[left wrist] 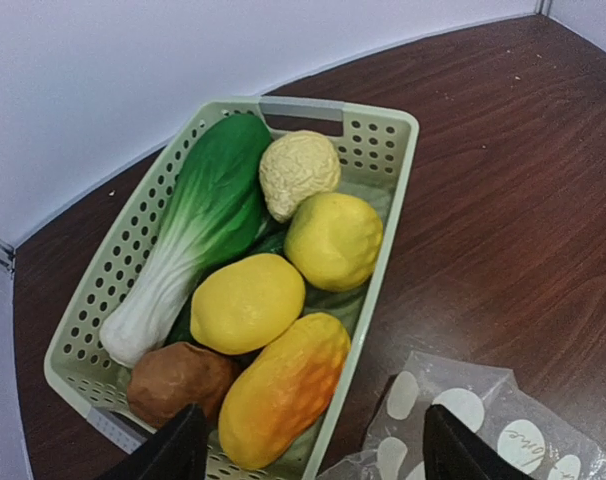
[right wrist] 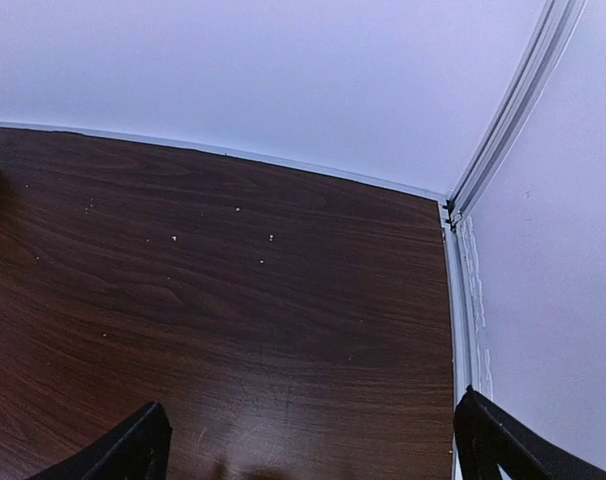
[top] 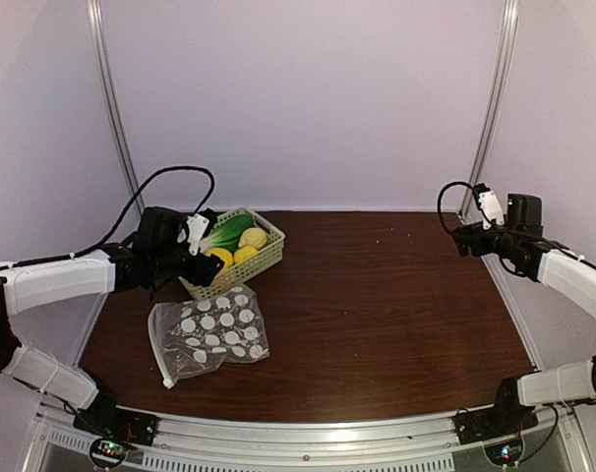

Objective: Place the food in the zip-top bag and seal the zipper
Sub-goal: Move the bin to the center of the board.

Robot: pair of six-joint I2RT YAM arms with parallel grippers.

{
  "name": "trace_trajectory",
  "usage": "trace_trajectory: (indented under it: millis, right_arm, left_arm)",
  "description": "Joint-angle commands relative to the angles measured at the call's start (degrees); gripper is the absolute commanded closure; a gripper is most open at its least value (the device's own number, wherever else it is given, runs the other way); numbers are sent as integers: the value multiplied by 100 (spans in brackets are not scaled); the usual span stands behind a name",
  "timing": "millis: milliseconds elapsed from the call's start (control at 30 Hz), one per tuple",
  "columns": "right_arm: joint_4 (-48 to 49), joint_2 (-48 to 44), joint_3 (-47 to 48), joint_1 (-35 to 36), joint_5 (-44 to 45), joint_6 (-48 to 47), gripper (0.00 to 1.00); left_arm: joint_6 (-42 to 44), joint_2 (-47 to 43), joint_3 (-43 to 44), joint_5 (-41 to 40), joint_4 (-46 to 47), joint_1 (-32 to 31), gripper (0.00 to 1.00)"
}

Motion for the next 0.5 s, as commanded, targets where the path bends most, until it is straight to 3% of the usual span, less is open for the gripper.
trace_trajectory:
  millis: [0,267,467]
  right_arm:
    - [298,-140,-214,-54,-385,-135,1]
    - [113,-286,-377,-76,-1381,-695,2]
    - [-68,-422,-422,-79,-2087,-1028,5]
  left_arm:
    - [-225,243,384,407,-151,-151,28]
    - [-569,1031,2114,42,-1651,-123,32]
    - [-131,1874,3168,833,-2035,521,23]
